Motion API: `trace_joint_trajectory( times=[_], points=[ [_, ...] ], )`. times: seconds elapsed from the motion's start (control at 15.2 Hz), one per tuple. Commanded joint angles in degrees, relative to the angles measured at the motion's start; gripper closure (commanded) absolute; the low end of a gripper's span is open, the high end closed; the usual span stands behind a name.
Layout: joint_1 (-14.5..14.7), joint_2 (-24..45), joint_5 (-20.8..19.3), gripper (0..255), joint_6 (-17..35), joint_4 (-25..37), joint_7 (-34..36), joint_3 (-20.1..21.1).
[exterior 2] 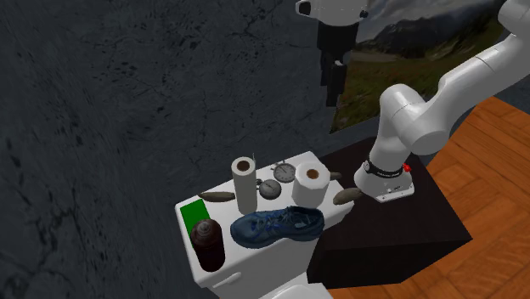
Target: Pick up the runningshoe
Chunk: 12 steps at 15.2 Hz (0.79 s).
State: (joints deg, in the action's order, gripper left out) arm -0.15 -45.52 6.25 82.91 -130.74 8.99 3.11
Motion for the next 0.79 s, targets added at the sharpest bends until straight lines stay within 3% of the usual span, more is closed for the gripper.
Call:
trace_joint_trajectory(
  times=[0.0, 0.73],
  points=[
    [0.00, 0.00, 0.00, 0, 0.00, 0.00, 0.00, 0.00],
    [3.27, 4.57, 2.46, 0, 23.99, -12.22, 6.70, 13.29]
  ],
)
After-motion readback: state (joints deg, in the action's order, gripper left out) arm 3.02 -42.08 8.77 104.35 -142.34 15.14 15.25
